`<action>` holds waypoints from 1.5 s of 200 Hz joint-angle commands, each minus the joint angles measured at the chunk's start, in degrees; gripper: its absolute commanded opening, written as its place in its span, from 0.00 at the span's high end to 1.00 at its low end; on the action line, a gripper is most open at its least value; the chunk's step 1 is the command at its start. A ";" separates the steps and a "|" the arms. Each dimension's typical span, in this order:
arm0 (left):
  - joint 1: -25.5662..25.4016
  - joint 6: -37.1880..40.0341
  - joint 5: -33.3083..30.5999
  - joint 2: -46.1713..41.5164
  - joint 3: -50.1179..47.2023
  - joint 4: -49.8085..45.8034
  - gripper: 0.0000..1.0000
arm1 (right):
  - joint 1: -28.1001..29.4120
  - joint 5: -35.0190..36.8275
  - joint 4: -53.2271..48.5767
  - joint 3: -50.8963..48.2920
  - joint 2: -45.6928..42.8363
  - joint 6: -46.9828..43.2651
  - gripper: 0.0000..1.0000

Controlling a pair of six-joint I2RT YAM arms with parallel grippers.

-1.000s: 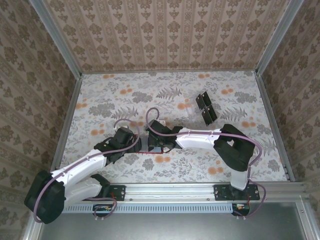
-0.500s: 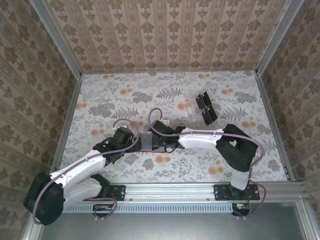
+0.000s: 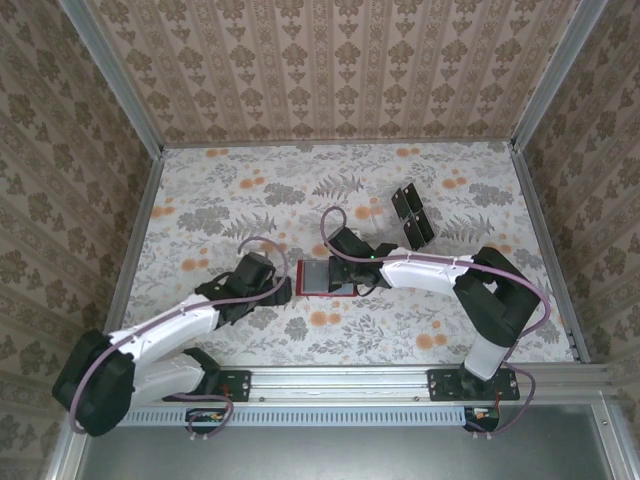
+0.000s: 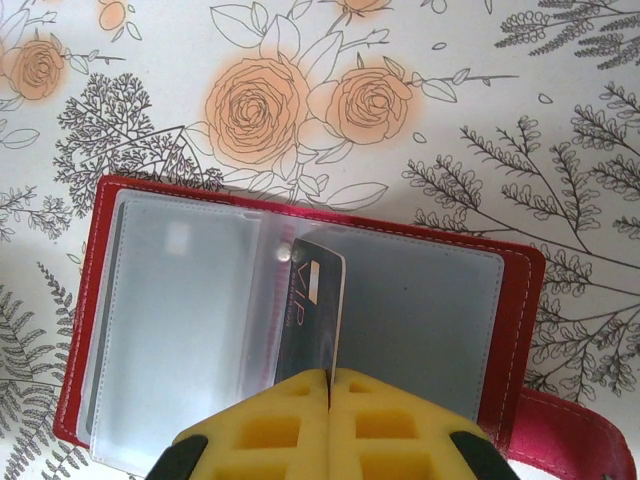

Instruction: Put the credit cards into the card holder

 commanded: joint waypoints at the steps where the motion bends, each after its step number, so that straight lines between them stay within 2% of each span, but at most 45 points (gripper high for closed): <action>1: -1.75 3.02 1.82 3.63 3.75 4.31 0.00 | -0.41 -2.07 -2.40 -1.95 0.51 -3.18 1.00; 80: -4.26 6.78 4.71 16.54 11.03 9.07 0.00 | -0.82 -1.89 -1.94 -3.68 0.13 -1.88 1.00; 178: -6.28 7.56 0.07 21.42 10.96 7.68 0.00 | -0.78 -3.44 -0.03 -4.22 1.71 0.40 1.00; 223: -6.18 6.07 -4.54 22.13 11.17 3.69 0.00 | -0.83 -3.60 -0.23 -4.77 1.96 1.43 1.00; 300: -5.70 2.77 -4.63 21.14 8.89 3.35 0.00 | -1.77 -4.99 0.61 -4.91 2.49 2.09 1.00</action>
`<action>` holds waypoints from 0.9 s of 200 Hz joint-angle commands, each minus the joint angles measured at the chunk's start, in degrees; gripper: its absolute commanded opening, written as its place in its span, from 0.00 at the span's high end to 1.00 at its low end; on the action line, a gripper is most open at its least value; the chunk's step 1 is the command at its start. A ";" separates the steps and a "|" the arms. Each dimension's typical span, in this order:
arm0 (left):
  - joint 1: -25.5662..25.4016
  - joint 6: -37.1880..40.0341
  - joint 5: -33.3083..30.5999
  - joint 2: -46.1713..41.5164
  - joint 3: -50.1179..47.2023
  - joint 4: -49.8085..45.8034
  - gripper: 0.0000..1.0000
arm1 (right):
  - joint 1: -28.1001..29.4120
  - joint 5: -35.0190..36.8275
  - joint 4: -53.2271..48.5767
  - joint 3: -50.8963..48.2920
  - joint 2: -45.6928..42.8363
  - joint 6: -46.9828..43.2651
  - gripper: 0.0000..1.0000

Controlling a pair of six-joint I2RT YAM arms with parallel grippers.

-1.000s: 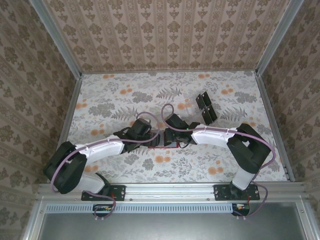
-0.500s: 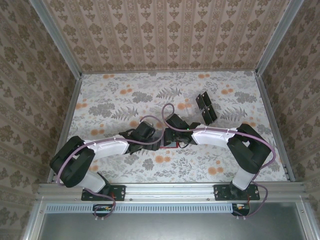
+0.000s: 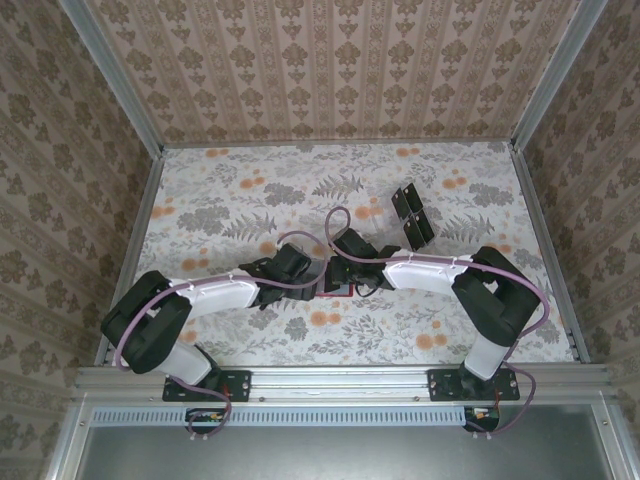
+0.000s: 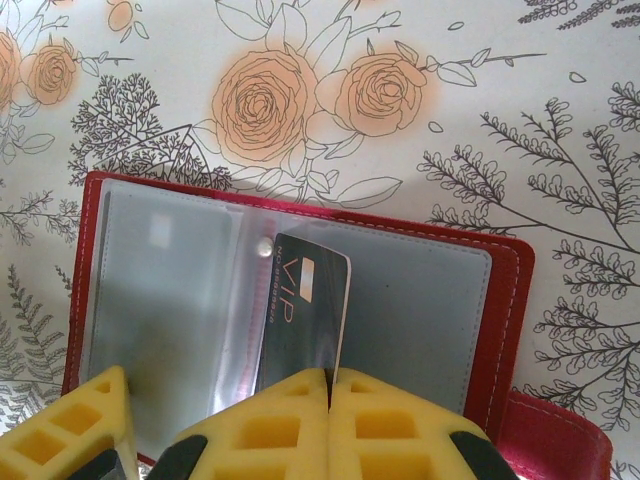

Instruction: Put the credit cards into the card holder

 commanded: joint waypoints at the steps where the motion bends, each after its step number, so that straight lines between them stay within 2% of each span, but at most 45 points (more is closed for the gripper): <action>1: 0.27 -2.03 -1.67 -0.58 -1.23 -2.98 0.00 | -0.64 -1.64 -4.07 -2.23 2.44 0.08 1.00; 44: 0.19 -3.27 -1.16 -2.33 -1.65 -3.04 0.00 | -1.11 -2.70 -3.34 -2.31 1.92 0.66 1.00; 76: 0.32 -1.40 -0.64 -3.74 0.25 -2.52 0.00 | -1.10 -3.28 -2.82 -2.58 2.02 0.93 1.00; 122: 0.45 0.48 0.24 -1.82 3.54 -1.86 0.00 | -1.16 -3.41 -2.53 -2.58 2.38 1.29 1.00; 180: 1.74 -0.58 0.01 0.52 0.82 -0.35 0.00 | -1.17 -3.33 -2.64 -2.58 2.41 1.36 1.00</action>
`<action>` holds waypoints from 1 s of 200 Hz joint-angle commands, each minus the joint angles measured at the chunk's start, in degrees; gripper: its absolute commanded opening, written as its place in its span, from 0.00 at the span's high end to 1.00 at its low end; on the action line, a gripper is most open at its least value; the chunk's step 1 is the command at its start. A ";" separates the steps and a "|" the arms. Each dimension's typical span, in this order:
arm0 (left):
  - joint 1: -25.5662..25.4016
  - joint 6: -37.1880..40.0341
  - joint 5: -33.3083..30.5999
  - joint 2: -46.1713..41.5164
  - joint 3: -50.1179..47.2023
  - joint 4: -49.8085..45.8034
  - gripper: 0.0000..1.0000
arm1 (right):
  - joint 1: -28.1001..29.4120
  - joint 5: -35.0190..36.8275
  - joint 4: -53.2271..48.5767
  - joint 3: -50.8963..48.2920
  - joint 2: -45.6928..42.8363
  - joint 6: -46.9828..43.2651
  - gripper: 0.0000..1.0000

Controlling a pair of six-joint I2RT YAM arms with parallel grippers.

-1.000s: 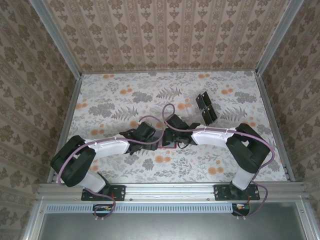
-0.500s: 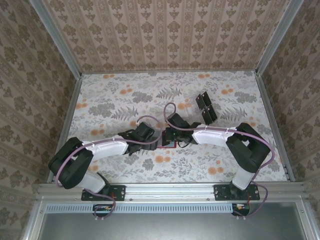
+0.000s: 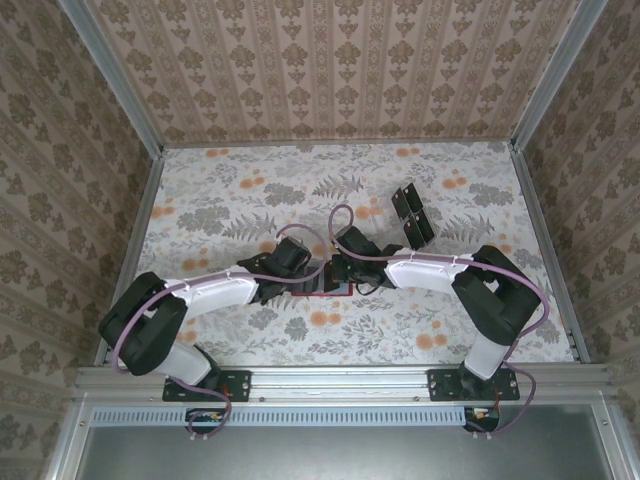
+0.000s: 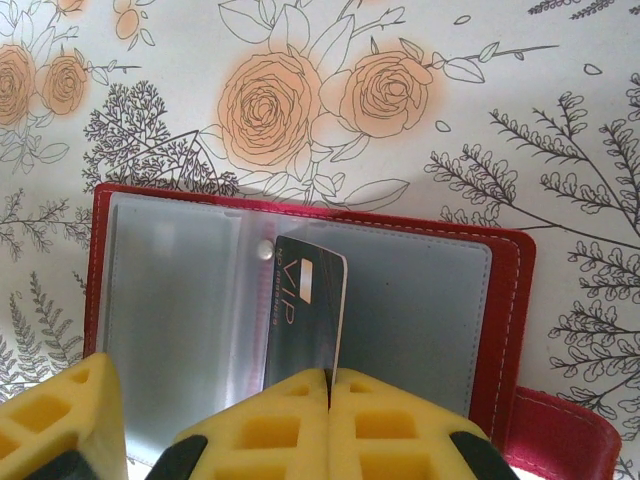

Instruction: Put the credit cards into the card holder

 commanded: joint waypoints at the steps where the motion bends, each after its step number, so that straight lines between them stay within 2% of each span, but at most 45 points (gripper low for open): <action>1: 0.94 0.31 -0.08 1.08 -1.49 0.38 0.00 | -0.09 -0.62 -4.15 -2.10 2.29 0.04 1.00; 103: 2.29 -2.05 -0.20 0.39 -5.40 0.33 0.00 | -0.80 -1.61 -3.24 -2.29 1.93 0.57 1.00; 200: 2.18 -2.50 0.36 0.31 -6.04 0.75 0.00 | -4.97 -11.07 14.01 -10.60 -7.47 4.41 1.00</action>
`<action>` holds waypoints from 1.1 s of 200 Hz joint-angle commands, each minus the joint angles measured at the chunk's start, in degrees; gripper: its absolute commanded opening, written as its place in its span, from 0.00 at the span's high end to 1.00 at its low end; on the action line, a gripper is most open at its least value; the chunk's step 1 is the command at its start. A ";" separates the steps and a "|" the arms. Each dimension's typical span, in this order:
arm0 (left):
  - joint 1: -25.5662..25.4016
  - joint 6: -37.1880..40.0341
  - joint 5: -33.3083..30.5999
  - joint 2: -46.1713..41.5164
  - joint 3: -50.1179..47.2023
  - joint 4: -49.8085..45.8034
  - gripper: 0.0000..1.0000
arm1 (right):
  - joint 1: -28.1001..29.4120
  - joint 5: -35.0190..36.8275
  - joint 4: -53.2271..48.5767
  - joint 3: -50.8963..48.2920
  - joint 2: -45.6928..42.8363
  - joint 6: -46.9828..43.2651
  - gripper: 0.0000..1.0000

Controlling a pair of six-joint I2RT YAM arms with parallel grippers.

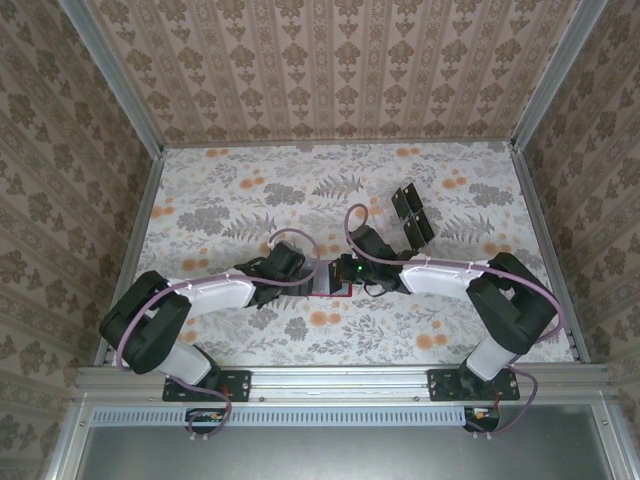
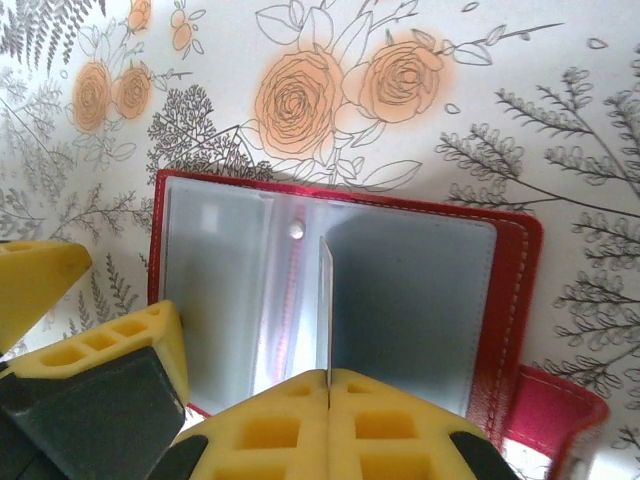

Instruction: Put the credit cards into the card holder

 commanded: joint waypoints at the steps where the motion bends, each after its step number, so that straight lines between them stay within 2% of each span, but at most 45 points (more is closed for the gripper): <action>1: 0.30 -0.60 -0.28 0.04 -1.96 -3.26 0.00 | -1.38 -3.38 5.50 -2.74 -1.75 2.37 1.00; 44: 0.31 -0.60 -0.31 0.09 -2.18 -3.11 0.00 | -2.87 -6.77 17.61 -7.48 -0.08 6.49 1.00; 76: 0.38 -0.78 -0.31 -0.09 -2.47 -2.96 0.00 | -2.92 -7.68 22.11 -8.56 1.60 8.43 1.00; 220: 0.36 -0.94 -0.21 0.35 -3.01 -2.30 0.00 | -2.85 -9.57 30.49 -9.24 7.42 12.70 1.00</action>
